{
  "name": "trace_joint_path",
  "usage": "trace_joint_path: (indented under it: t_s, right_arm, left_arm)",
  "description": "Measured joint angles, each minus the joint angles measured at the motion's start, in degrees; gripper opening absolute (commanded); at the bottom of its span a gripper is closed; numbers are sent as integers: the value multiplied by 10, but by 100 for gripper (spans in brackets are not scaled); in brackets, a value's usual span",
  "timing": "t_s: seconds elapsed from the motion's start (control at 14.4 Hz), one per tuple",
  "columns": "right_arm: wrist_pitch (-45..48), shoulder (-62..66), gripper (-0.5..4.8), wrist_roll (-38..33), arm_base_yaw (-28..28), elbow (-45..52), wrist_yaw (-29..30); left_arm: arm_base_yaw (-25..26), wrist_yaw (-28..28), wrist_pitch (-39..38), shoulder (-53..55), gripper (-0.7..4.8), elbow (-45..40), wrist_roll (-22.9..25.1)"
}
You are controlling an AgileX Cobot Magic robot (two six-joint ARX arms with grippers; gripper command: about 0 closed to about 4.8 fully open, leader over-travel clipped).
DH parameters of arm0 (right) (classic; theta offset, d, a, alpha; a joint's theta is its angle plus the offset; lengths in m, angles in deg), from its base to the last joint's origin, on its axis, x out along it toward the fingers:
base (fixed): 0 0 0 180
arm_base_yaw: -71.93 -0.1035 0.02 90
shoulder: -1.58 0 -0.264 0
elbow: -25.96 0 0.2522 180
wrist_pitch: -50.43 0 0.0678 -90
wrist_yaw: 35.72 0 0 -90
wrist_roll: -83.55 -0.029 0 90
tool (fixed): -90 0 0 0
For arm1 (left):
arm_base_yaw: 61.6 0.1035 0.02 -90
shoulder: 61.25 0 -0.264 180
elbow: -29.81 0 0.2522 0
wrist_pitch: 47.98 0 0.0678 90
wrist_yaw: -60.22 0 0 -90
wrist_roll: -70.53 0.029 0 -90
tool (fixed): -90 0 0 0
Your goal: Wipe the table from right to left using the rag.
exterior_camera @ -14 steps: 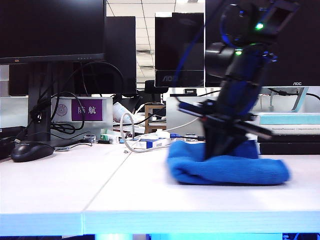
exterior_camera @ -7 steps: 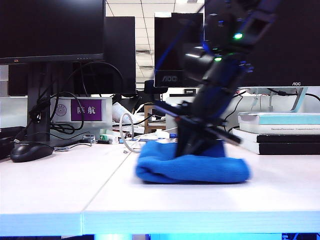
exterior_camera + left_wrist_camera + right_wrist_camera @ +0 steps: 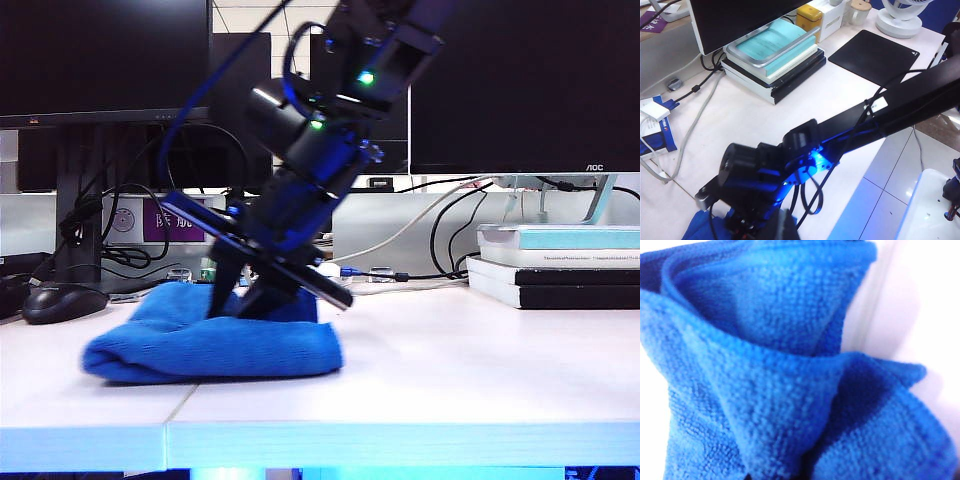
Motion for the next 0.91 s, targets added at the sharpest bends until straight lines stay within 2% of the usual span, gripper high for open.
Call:
trace_joint_path:
  t_s: [0.91]
  right_arm:
    - [-16, 146, -1, -42, -51, -210, 50]
  left_arm:
    - [0, 0, -15, 0, -5, 0, 0]
